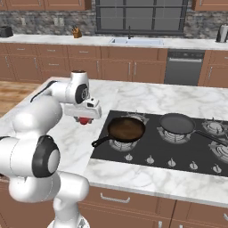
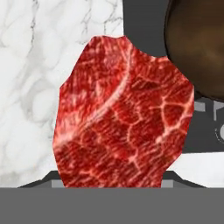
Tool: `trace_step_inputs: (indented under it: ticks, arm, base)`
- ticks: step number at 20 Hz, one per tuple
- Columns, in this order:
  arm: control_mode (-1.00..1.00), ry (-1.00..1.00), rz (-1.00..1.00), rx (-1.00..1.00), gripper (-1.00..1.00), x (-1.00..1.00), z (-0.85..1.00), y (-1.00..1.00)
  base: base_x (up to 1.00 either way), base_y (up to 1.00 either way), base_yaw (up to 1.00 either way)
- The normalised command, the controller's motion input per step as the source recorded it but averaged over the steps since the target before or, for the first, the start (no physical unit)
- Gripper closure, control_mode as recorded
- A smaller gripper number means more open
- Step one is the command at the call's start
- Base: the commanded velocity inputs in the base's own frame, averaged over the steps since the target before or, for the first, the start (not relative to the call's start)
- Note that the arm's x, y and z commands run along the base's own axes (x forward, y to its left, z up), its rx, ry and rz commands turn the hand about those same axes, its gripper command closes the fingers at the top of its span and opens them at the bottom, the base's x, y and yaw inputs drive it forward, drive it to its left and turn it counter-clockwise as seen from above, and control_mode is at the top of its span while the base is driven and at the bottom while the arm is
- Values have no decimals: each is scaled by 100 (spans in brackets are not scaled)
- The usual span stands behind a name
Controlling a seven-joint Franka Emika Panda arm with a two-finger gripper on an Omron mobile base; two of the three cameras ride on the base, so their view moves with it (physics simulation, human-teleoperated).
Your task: Place both pans onto different burners. Then place the broccoli and the steak on different pans.
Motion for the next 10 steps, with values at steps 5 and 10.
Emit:
trace_step_inputs:
  ticks: [5, 10]
  arm:
    - [-100, 2, -5, 0, 100, 19, 0, -65]
    - [-100, 1, -4, 0, 100, 26, 0, -66]
  base:
    - [0, 0, 0]
    - [0, 0, 0]
